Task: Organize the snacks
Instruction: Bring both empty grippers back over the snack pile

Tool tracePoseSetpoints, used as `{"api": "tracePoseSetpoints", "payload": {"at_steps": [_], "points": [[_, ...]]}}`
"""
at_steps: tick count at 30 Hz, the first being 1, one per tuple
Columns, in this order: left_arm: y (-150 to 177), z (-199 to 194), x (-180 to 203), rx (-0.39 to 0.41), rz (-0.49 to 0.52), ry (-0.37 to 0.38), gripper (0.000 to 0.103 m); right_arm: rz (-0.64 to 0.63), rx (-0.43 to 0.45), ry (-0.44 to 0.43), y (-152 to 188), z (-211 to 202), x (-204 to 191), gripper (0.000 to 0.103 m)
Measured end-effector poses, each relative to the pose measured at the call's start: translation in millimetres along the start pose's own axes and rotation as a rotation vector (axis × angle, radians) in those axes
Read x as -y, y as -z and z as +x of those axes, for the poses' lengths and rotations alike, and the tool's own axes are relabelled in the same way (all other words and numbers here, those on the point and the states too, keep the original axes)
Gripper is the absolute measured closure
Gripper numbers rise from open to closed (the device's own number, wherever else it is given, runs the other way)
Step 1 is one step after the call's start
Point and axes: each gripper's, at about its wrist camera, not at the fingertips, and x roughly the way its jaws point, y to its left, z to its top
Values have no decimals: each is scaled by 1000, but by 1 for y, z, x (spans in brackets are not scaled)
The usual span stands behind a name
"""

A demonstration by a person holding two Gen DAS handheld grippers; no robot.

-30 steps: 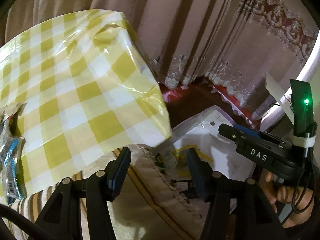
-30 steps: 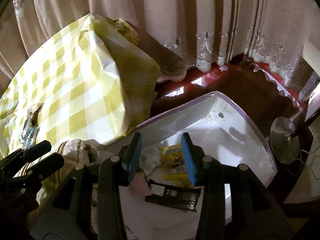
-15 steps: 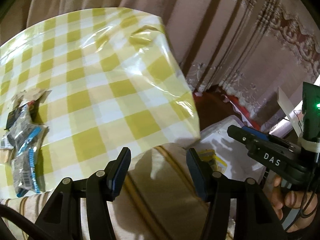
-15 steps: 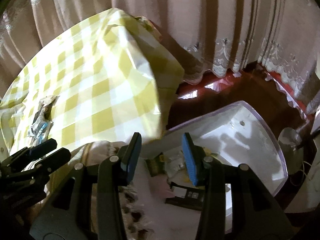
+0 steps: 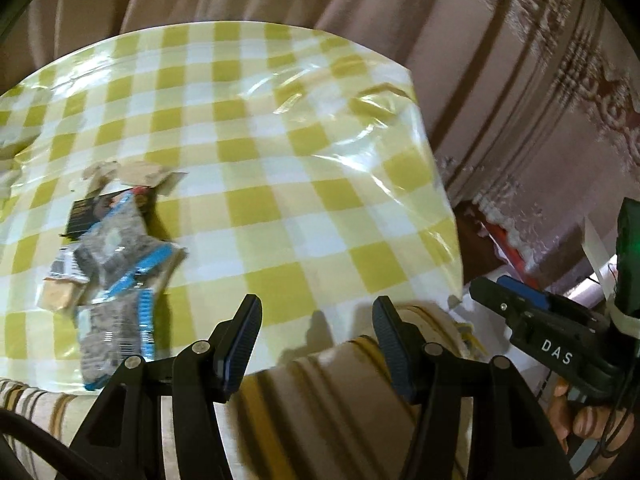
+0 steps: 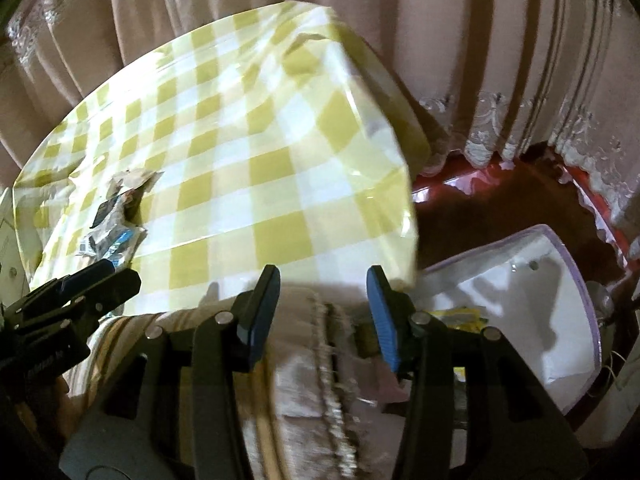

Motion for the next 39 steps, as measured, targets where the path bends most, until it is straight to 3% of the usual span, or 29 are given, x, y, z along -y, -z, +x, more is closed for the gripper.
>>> {"api": "tracePoseSetpoints", "payload": {"at_steps": [22, 39], "points": [[3, -28, -144, 58, -230, -150, 44, -119, -39, -47, -5, 33, -88, 46], [-1, -17, -224, 19, -361, -208, 44, -224, -78, -73, -21, 73, -151, 38]]}}
